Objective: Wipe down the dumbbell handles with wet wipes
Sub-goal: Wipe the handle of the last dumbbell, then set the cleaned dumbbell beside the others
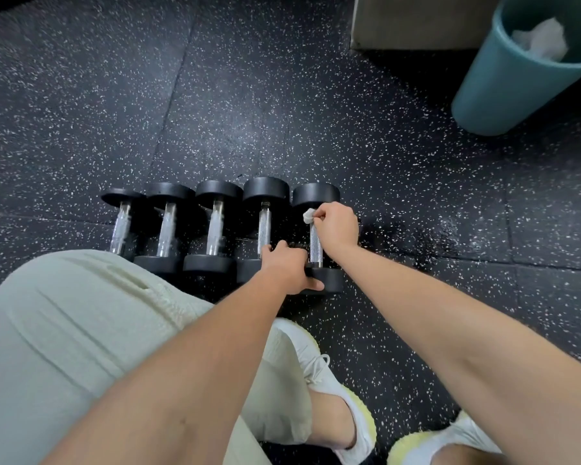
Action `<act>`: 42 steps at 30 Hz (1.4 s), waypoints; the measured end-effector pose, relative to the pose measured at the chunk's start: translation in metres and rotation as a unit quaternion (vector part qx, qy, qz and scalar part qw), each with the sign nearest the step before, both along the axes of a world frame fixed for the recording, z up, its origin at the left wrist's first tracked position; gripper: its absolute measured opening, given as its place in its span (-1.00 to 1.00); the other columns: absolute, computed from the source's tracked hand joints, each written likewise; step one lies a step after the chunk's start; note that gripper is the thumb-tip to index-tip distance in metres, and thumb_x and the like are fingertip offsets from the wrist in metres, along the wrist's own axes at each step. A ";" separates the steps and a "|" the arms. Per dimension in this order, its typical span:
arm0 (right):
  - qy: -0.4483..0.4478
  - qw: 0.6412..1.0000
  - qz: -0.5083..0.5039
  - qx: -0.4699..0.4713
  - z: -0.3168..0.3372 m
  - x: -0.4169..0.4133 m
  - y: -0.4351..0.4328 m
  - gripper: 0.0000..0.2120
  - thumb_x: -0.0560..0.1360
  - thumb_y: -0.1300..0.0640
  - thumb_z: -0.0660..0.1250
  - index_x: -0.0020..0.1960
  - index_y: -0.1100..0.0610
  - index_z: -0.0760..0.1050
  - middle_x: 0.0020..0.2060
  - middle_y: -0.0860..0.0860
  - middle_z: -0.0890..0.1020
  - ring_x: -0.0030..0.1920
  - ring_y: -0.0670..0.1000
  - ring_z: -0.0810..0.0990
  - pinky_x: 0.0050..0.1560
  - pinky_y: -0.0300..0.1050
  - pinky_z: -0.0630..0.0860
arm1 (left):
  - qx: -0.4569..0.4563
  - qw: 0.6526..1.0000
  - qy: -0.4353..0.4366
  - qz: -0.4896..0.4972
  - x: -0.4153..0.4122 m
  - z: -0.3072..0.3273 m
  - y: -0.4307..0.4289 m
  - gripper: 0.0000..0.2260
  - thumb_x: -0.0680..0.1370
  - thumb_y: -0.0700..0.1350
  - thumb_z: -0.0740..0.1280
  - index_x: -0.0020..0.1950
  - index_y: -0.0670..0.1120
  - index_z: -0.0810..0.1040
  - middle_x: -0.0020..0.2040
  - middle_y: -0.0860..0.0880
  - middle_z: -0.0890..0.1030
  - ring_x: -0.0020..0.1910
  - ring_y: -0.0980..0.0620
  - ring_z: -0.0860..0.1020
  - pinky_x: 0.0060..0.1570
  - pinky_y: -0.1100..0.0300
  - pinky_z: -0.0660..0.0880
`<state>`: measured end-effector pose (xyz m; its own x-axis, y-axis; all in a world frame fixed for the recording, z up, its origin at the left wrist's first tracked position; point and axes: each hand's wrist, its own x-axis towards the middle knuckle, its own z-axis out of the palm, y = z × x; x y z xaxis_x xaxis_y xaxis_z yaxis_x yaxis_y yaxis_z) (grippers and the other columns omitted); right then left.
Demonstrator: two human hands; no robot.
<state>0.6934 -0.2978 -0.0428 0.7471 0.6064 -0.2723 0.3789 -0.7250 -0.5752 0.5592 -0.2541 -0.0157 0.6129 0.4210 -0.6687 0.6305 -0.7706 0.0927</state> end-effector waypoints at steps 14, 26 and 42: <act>-0.001 0.938 0.280 -0.205 0.008 0.003 -0.030 -0.87 0.44 0.27 0.38 -0.10 0.06 0.61 -0.14 -0.01 0.63 -0.11 0.08 0.62 -0.16 -0.09 0.56 | 0.016 0.998 -0.033 0.048 -0.006 0.008 -0.011 -0.40 0.40 0.40 0.46 0.22 0.01 0.49 0.16 0.03 0.58 0.35 -0.06 0.39 0.45 -0.16 0.17; 0.051 0.975 0.217 -0.017 0.130 0.041 -0.105 -0.92 0.51 0.17 0.44 -0.10 0.00 0.63 -0.14 -0.06 0.69 -0.10 0.00 0.64 -0.01 -0.02 0.58 | -0.076 0.979 -0.181 0.053 0.013 0.101 -0.049 -0.53 0.47 0.12 0.53 0.25 0.02 0.43 0.13 0.04 0.57 0.13 -0.08 0.58 0.09 -0.02 0.54; -0.047 0.956 0.099 0.271 0.356 0.075 -0.248 -0.86 0.55 0.31 0.37 -0.07 0.09 0.60 -0.20 0.05 0.70 -0.21 0.08 0.70 -0.14 0.05 0.65 | -0.136 0.855 -0.500 -0.011 0.090 0.329 -0.133 -0.65 0.53 -0.06 0.53 0.26 0.06 0.51 -0.13 0.00 0.70 -0.14 0.00 0.65 -0.02 -0.09 0.61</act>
<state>0.7685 -0.5455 0.3137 0.6086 0.7715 0.1857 0.5468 -0.2381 -0.8027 0.6495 -0.3867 0.3135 0.9412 0.3145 0.1234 0.1169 -0.6459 0.7544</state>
